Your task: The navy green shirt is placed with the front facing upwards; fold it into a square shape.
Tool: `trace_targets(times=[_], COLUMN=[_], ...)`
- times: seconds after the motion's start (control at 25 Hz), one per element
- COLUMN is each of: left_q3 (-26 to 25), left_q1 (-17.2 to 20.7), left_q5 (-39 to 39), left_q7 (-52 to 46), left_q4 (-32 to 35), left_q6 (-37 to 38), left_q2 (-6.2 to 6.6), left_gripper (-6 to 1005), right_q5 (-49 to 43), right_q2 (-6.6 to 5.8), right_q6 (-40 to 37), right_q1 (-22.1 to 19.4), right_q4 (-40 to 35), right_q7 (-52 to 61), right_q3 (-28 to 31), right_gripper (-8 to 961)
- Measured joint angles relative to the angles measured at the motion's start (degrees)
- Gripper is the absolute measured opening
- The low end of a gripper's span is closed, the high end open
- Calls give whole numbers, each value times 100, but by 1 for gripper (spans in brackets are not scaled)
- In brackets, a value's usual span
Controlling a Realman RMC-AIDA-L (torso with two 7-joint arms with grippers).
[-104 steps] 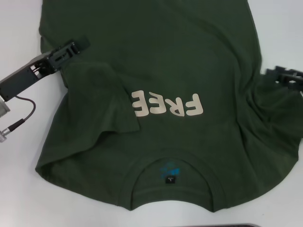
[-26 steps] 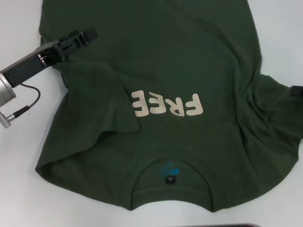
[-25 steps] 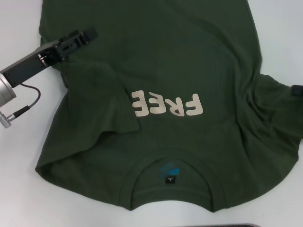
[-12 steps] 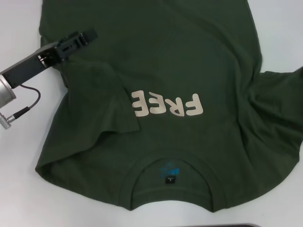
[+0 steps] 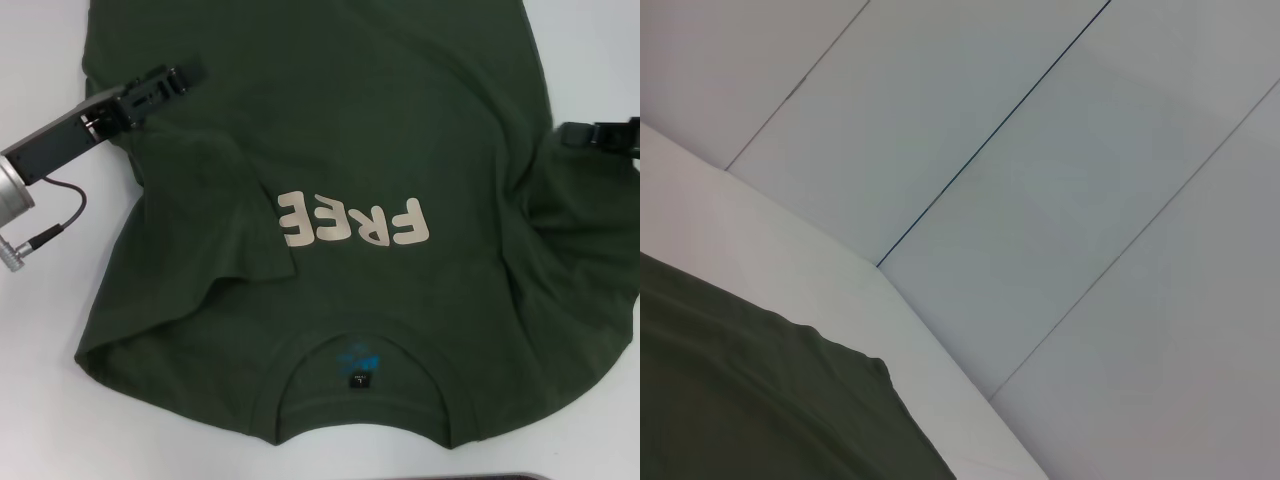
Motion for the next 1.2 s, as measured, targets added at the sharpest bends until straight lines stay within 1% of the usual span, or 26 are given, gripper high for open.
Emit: trace_targets(times=[0.2,0.4,0.52,0.64,0.8,0.88,1.04,1.12,1.2], left_q3=[0,0,0,0,0,0,0,1,0], left_q1=[7,12,18,18,12,11,9,10,18], left_q5=[0,0,0,0,0,0,0,0,-1], left_q7=[0,0,0,1,1,1,1,1,2], left_q4=[0,0,0,0,0,0,0,0,0], left_q6=[0,-44,-54,-74,-135,-142,-150,-154,-158], left_q2=[6,7,7,7,7,7,7,7,7], left_gripper=[851,850,850,849,848,848,847,847,846], right_q5=[-4,-7,-6,-5,-20,-13,185,300,379], right_q2=[149,304,361,382,383,405,424,392,329], right_q6=[100,309,412,480,556,561,556,555,543], right_q1=[215,329,365,435,534,545,520,446,327], right_q4=[50,63,99,260,445,453,456,444,406], right_q7=[-1,-1,-2,-3,-13,-65,-208,-235,-244], right_q3=[-180,-418,-493,-508,-710,-791,-756,-741,-707], right_gripper=[45,49,52,55,192,261,350,394,438])
